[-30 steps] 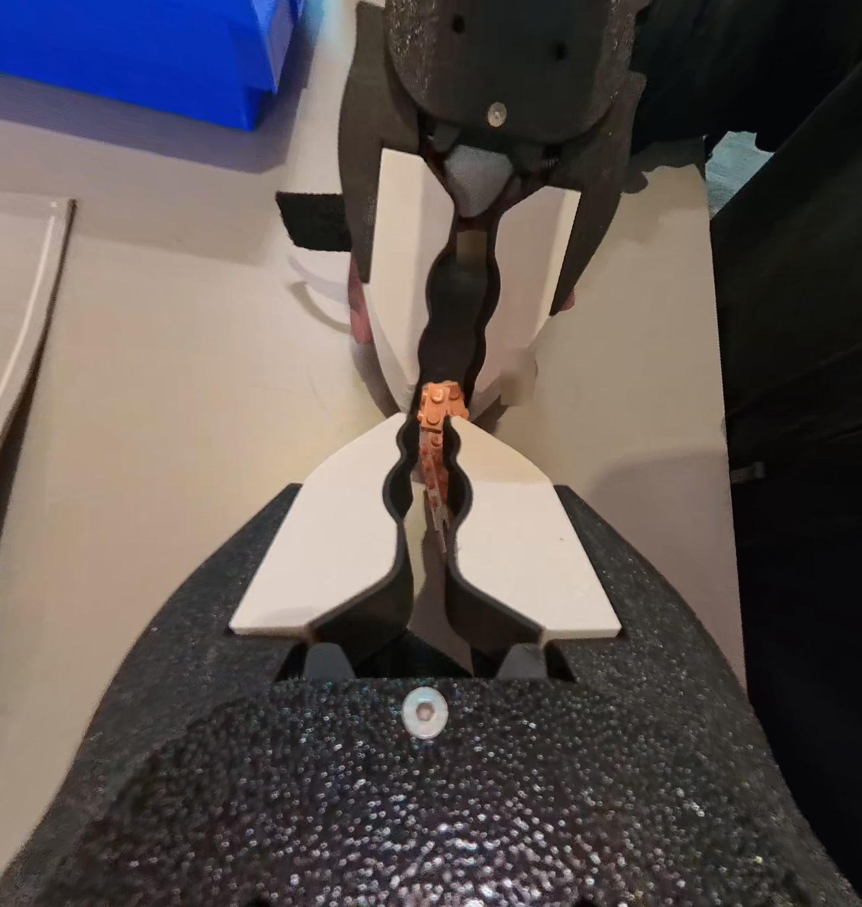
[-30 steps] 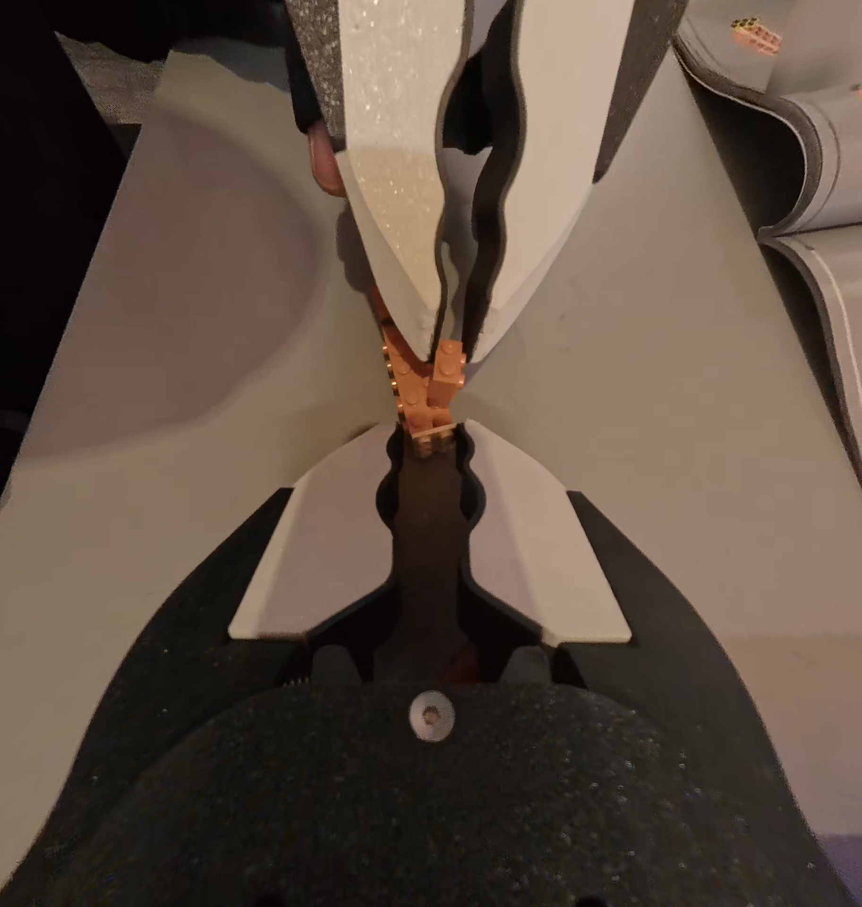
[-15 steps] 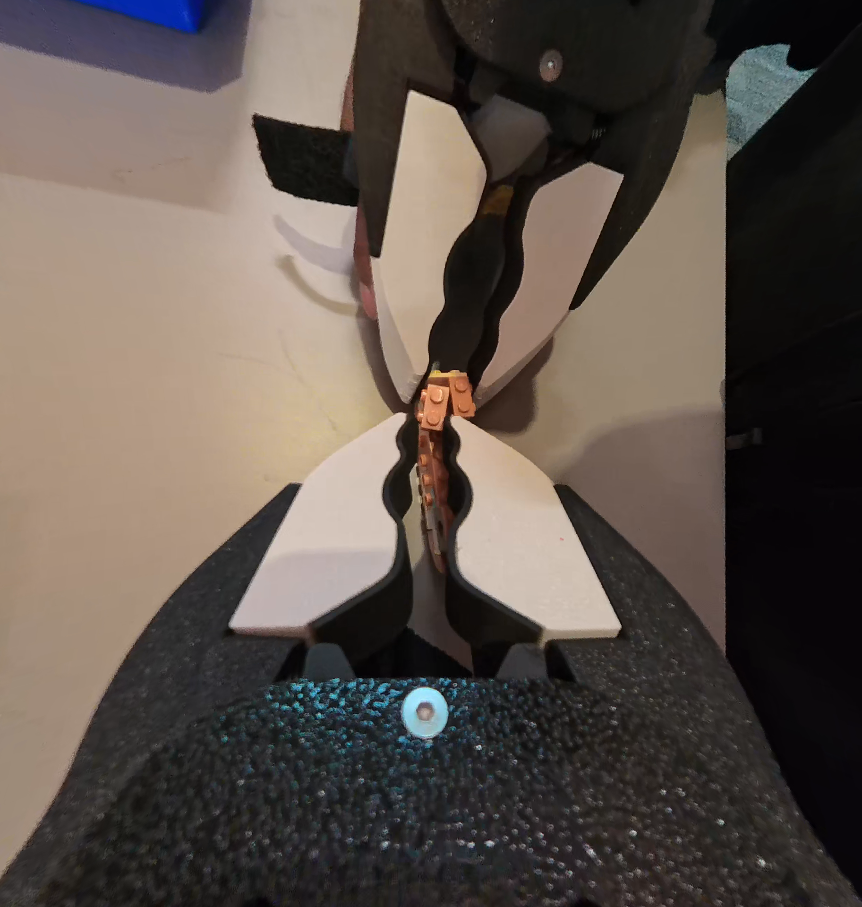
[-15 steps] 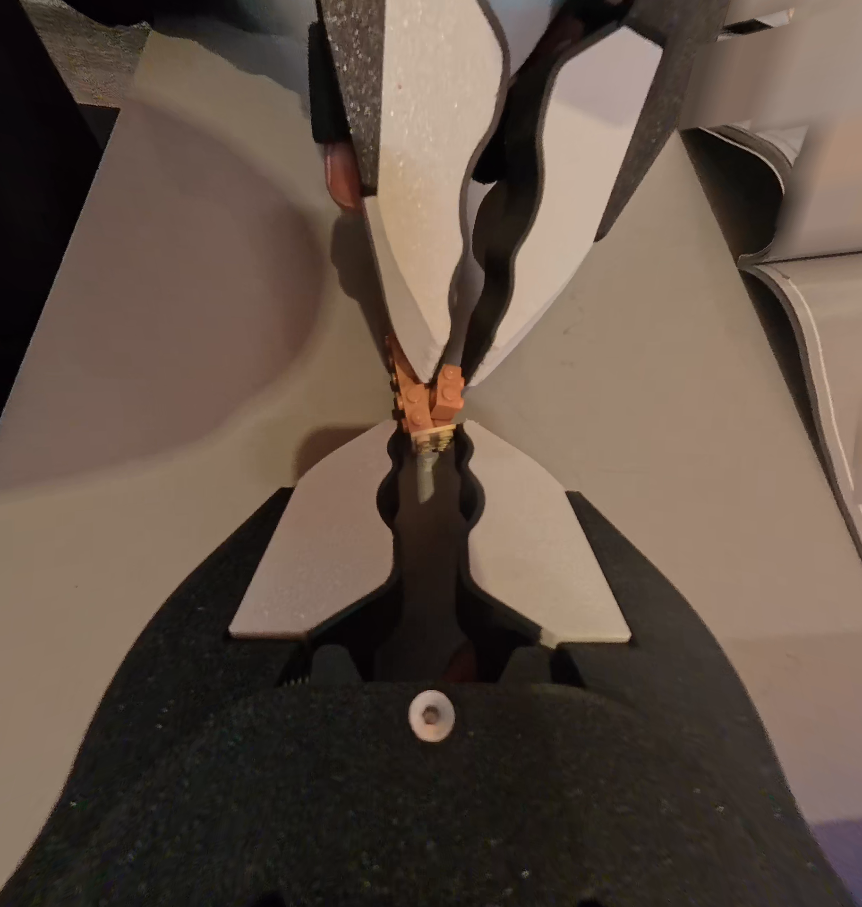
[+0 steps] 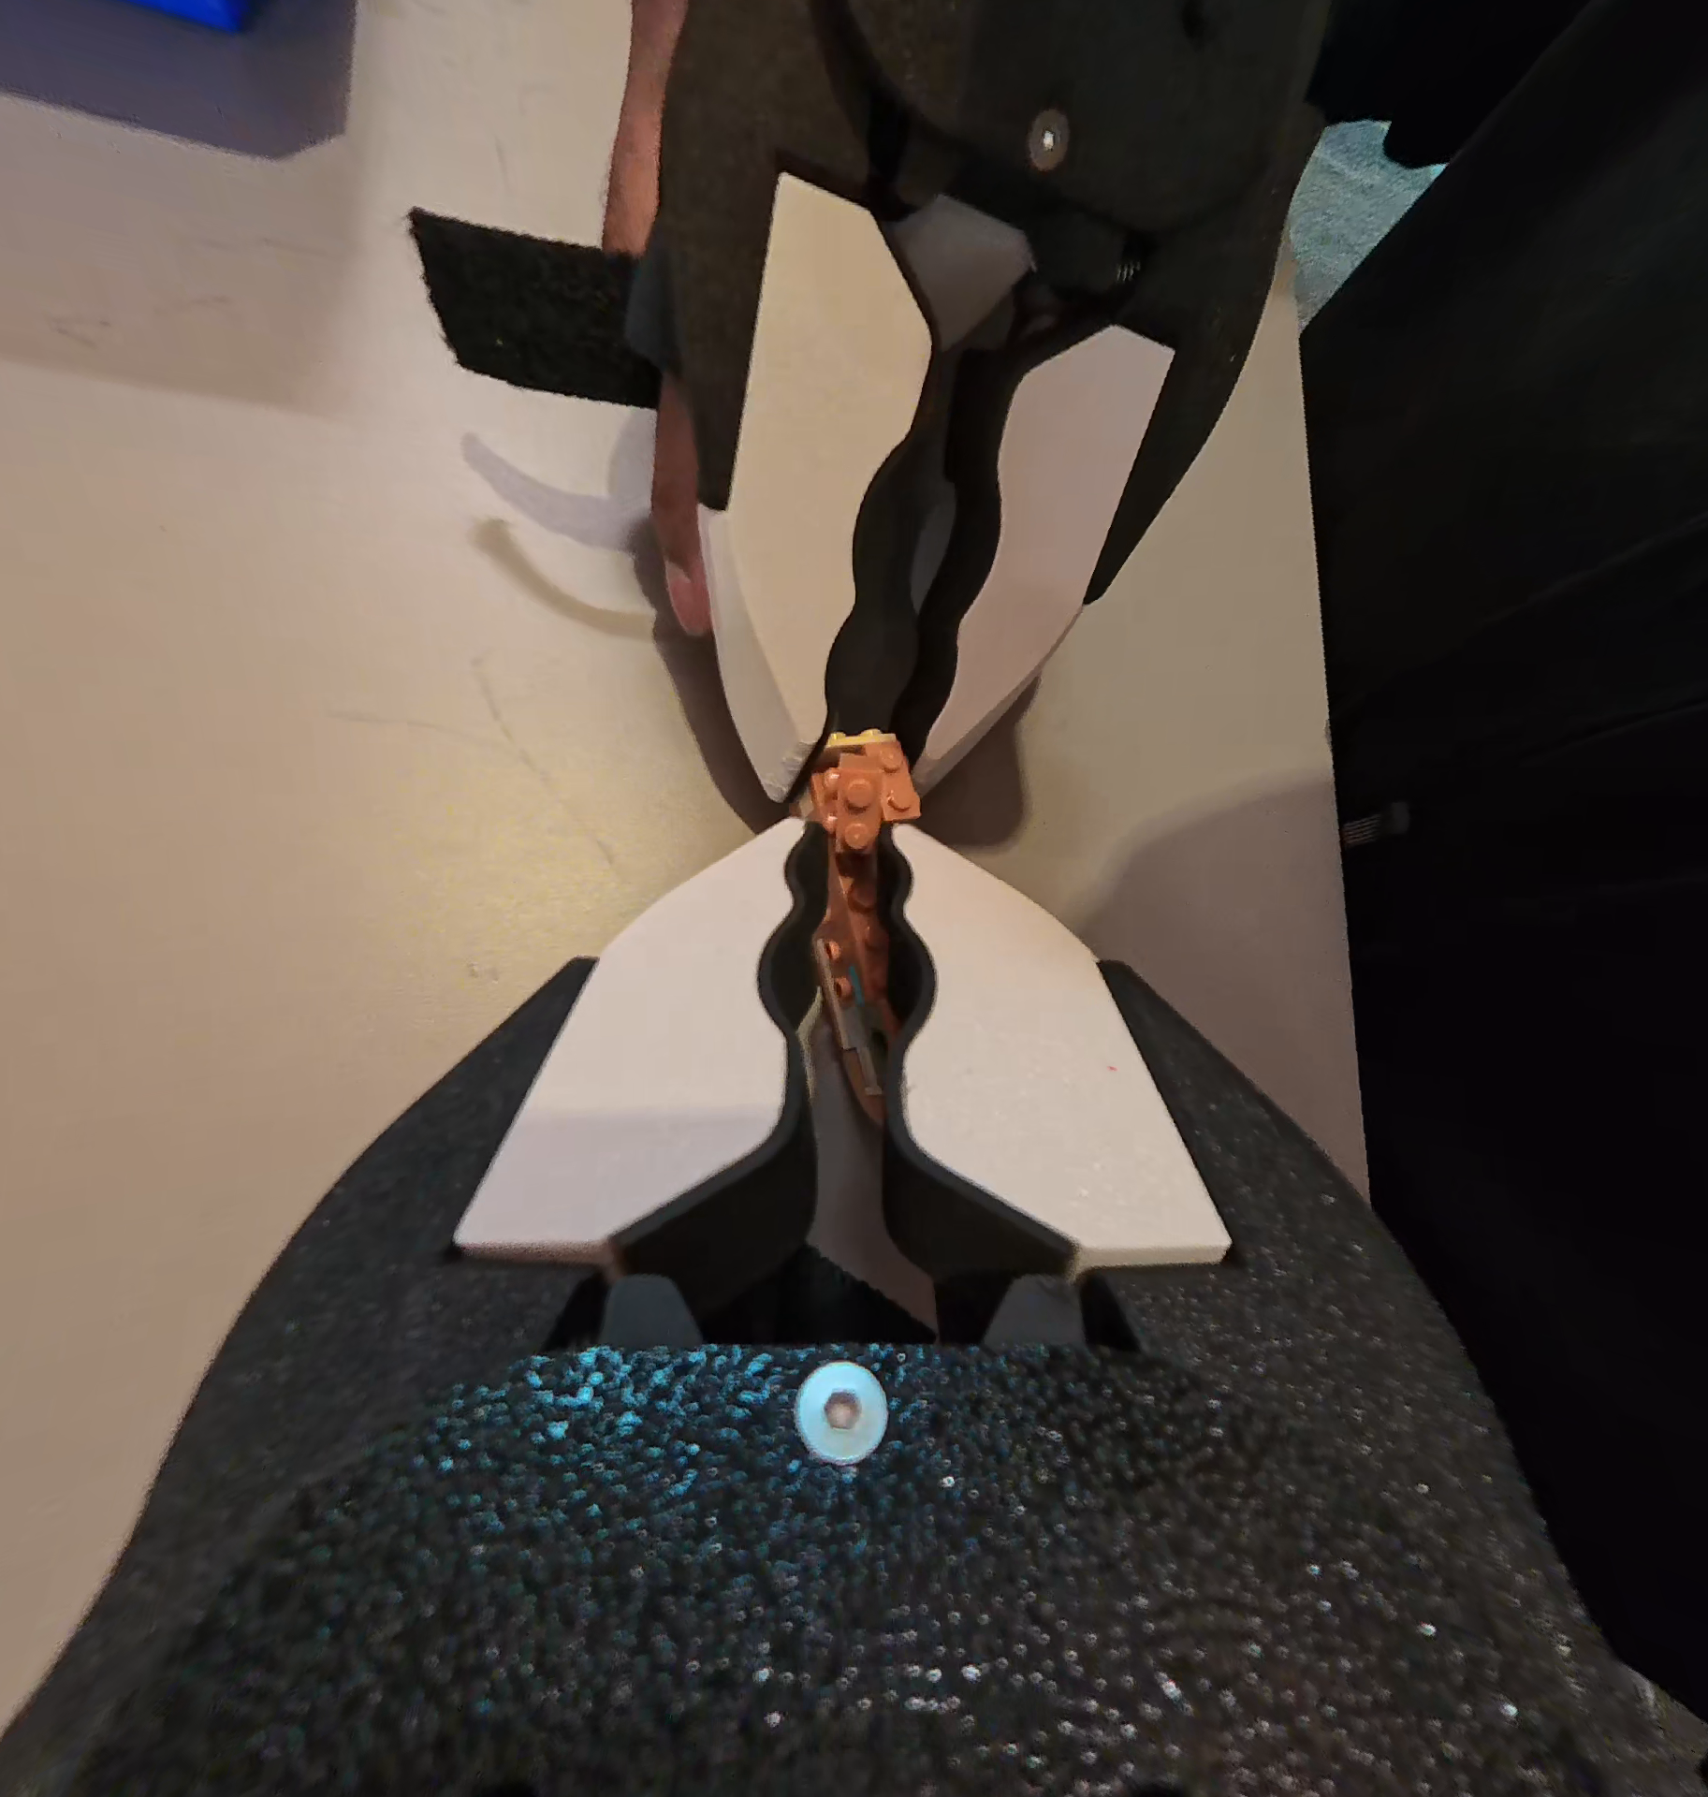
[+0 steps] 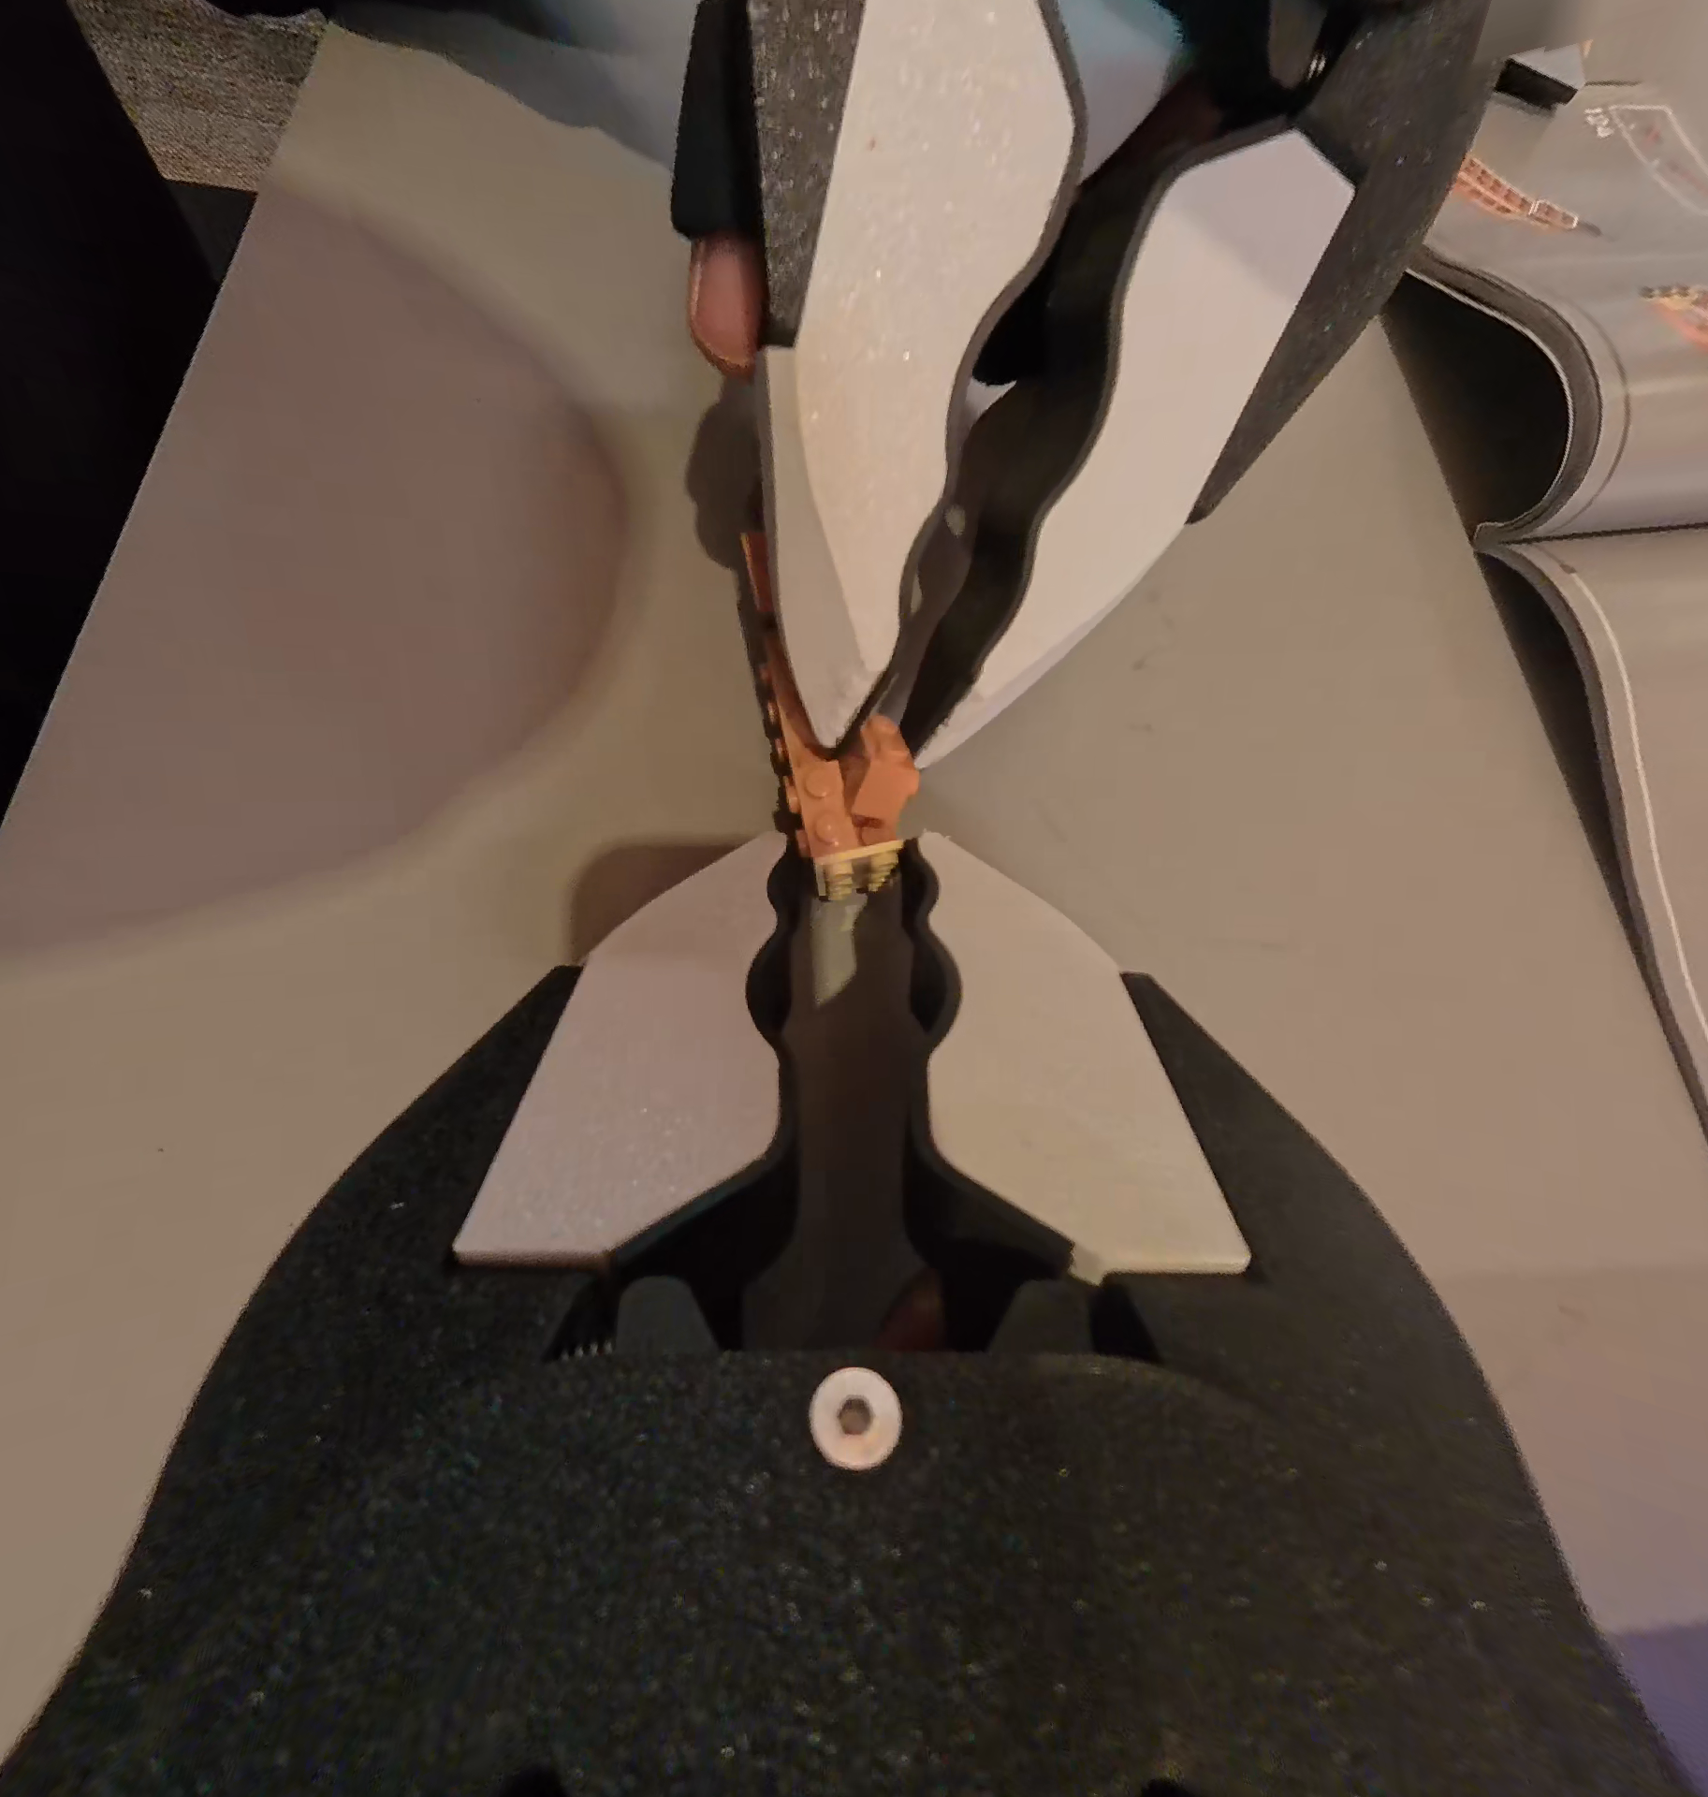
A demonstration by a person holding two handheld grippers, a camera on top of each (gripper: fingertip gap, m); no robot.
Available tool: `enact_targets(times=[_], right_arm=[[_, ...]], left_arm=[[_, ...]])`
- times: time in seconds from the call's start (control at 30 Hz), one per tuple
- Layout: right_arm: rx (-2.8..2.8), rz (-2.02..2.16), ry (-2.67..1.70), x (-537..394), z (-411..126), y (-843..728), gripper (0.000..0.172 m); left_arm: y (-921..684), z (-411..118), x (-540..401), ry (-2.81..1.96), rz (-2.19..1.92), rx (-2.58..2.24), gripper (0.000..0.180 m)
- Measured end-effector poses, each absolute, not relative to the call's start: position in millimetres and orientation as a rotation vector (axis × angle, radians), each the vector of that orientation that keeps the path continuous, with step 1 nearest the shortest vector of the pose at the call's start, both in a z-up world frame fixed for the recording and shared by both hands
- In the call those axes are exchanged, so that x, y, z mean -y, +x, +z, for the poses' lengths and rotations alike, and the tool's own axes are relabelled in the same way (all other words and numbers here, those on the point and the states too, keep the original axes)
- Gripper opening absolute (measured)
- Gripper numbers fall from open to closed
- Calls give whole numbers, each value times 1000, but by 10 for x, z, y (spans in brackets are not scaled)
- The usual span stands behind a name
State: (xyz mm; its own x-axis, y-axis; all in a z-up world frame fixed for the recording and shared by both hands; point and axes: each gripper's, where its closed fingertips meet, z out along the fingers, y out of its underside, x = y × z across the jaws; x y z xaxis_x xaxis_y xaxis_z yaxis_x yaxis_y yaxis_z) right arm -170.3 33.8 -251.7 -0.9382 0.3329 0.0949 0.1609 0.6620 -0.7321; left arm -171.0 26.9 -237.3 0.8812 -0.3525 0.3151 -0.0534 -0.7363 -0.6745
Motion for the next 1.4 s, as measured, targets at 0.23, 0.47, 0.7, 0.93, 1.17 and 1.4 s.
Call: enact_targets(times=[0.23,0.47,0.7,0.93,1.17,1.4], right_arm=[[2659,1139,-401,-334,-2516,-1701,19],[2664,1144,-409,-337,-2514,-1700,19],[2668,1140,-415,-345,-2520,-1703,20],[2668,1139,-415,-348,-2523,-1703,20],[2667,1135,-417,-347,-2524,-1707,20],[2667,1128,-414,-351,-2528,-1708,20]], left_arm=[[-1705,-2376,-271,-2345,-610,-270,9],[-1706,-2391,-271,-2347,-640,-241,9],[-1685,-2410,-269,-2358,-648,-247,15],[-1653,-2389,-270,-2342,-636,-290,17],[-1652,-2407,-274,-2358,-553,-349,19],[-1642,-2412,-279,-2366,-522,-366,22]])
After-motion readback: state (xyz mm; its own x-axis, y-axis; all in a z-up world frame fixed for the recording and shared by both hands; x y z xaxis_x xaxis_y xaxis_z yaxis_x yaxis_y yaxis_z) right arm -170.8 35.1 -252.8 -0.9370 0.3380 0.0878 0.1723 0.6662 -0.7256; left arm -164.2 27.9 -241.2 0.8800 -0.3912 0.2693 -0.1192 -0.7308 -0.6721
